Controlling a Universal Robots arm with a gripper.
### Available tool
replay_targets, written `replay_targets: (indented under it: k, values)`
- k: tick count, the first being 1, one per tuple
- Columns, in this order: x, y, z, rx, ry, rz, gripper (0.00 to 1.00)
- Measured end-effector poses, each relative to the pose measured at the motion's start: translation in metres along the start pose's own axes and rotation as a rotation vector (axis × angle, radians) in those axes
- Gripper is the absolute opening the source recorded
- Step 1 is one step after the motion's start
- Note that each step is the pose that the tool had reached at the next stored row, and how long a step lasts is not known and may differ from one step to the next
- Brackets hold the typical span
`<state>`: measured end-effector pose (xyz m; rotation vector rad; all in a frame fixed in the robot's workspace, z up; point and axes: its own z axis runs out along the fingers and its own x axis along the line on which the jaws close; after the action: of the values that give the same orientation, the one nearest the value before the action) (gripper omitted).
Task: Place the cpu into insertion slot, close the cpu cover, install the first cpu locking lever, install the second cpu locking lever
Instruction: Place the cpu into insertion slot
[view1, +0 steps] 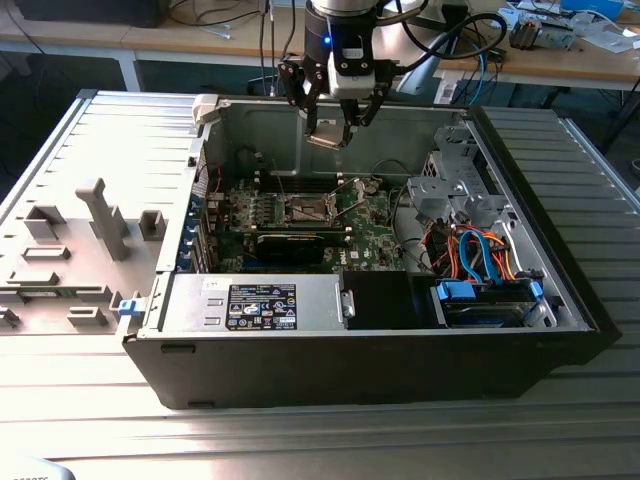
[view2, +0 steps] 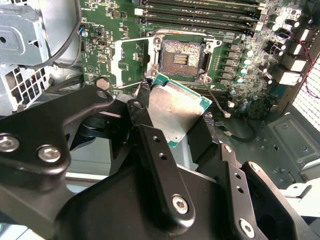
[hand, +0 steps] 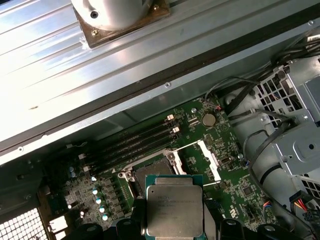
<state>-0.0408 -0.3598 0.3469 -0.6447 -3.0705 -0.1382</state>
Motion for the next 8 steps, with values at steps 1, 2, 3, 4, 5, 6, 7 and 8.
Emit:
replay_targets:
  k: [1, 2, 3, 4, 5, 6, 7, 8]
  values:
    - [0.0, 0.0, 0.0, 0.0, -0.0001, 0.001, 0.54]
    - [0.0, 0.0, 0.0, 0.0, -0.0001, 0.001, 0.54]
    - [0.0, 0.0, 0.0001, 0.0, -0.0001, 0.002, 0.54]
    - [0.0, 0.0, 0.0001, 0.0, -0.0002, 0.002, 0.54]
    - [0.0, 0.0, 0.0001, -0.0001, -0.0003, 0.003, 0.54]
    - [0.0, 0.0, 0.0001, -0.0001, -0.0003, 0.004, 0.54]
    - [0.0, 0.0, 0.0001, -0.0001, -0.0005, 0.005, 0.54]
    - [0.0, 0.0, 0.0001, 0.0, -0.0005, 0.006, 0.54]
